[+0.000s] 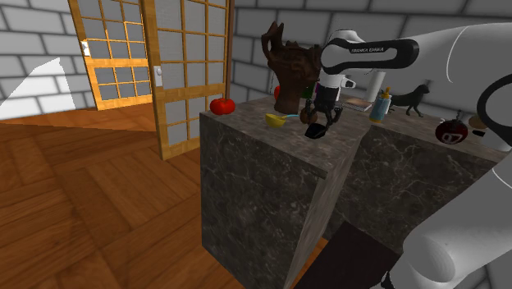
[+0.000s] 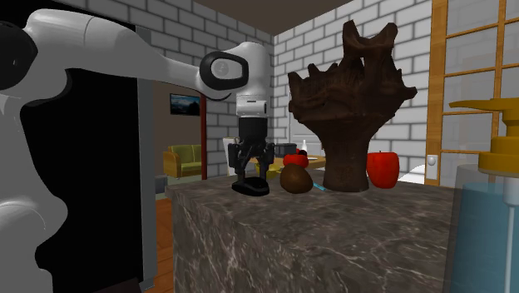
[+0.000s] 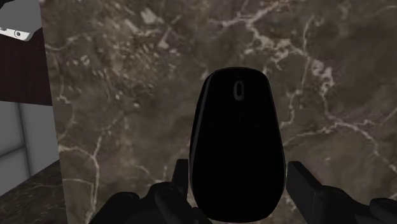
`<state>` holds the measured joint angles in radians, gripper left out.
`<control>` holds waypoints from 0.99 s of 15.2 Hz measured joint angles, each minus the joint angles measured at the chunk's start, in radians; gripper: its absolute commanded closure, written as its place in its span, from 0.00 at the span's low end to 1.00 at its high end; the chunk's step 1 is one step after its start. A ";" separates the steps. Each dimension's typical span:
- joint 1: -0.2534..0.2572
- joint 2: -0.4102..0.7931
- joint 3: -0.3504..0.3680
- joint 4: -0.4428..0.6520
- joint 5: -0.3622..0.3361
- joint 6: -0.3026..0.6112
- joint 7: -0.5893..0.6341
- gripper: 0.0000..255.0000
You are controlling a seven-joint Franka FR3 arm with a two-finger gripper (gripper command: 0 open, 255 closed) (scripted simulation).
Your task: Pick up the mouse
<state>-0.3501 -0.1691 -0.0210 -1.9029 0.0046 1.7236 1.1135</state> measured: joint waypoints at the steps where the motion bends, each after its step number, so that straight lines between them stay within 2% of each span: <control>1: 0.000 0.000 0.000 0.000 0.000 0.000 0.000 1.00; 5: 0.000 0.003 0.000 0.009 0.000 -0.008 0.000 1.00; 15: 0.000 0.023 0.000 0.160 0.000 -0.139 0.002 1.00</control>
<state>-0.3496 -0.1463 -0.0206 -1.7429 0.0051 1.5847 1.1150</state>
